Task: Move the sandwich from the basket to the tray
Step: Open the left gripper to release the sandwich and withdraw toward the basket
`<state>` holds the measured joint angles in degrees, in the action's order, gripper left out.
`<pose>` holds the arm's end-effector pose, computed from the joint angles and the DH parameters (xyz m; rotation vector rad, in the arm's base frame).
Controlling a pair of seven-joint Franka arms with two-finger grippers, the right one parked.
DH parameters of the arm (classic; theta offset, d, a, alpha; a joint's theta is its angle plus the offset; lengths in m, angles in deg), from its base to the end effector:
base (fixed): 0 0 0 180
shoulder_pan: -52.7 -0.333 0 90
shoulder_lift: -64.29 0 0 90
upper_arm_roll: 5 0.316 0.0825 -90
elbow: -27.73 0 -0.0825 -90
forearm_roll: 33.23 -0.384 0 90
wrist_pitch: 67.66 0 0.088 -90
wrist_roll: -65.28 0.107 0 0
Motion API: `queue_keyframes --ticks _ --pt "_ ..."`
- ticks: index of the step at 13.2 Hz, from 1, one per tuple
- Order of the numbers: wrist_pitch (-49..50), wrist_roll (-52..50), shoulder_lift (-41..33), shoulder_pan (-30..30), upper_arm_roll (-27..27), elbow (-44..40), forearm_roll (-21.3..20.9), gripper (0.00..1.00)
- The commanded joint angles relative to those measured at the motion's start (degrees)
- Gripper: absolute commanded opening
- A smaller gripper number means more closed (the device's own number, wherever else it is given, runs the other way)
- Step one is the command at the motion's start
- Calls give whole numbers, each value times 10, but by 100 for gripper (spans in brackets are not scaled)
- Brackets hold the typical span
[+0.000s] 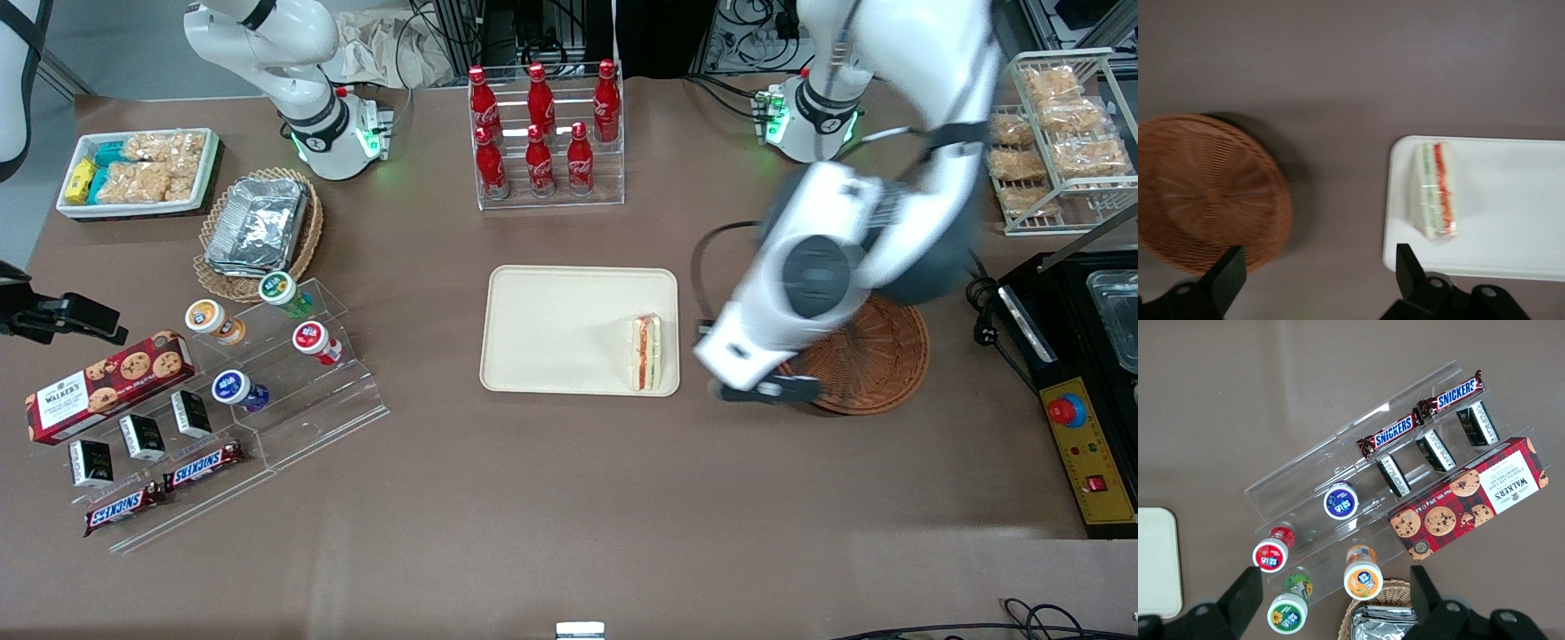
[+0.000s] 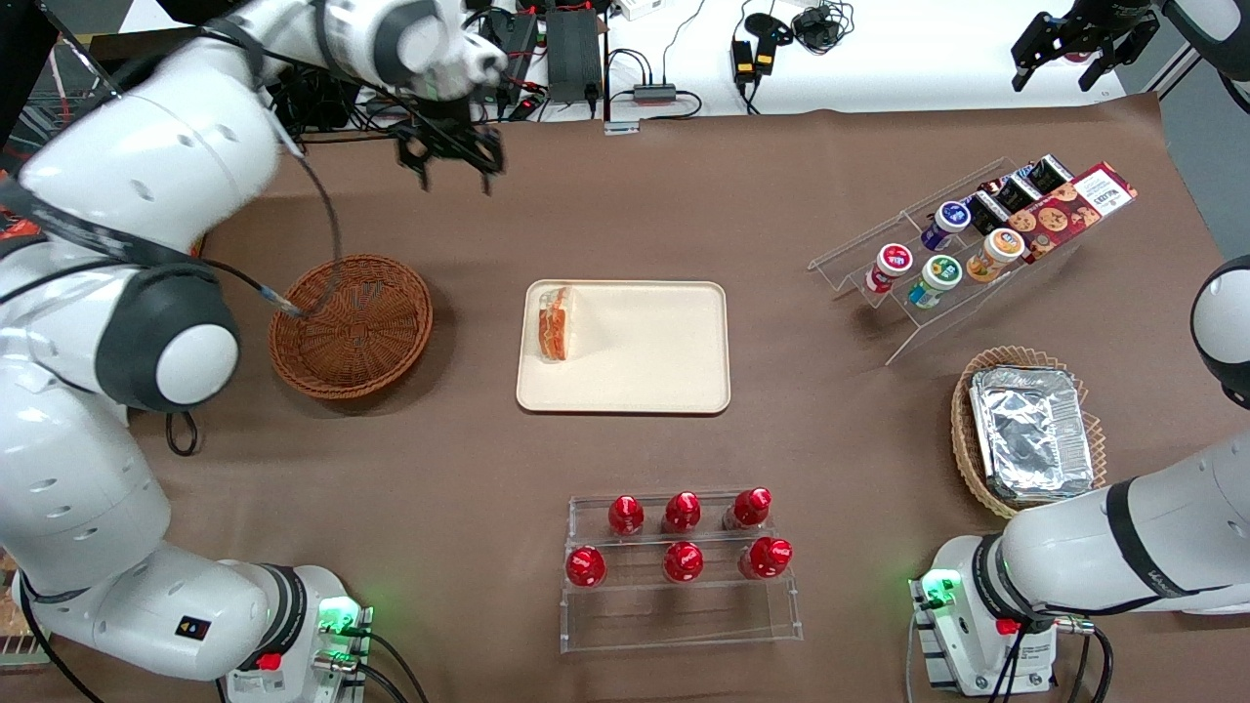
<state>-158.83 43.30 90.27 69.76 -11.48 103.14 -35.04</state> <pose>0.6235 -0.2525 0.4665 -3.0799 0.0364 0.2613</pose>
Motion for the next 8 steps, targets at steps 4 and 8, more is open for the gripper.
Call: queue_keyframes --ticks 4,8 --pt "60 175 0 -120 -5 -75 3 100" --pt "57 227 8 -164 -3 -105 4 100"
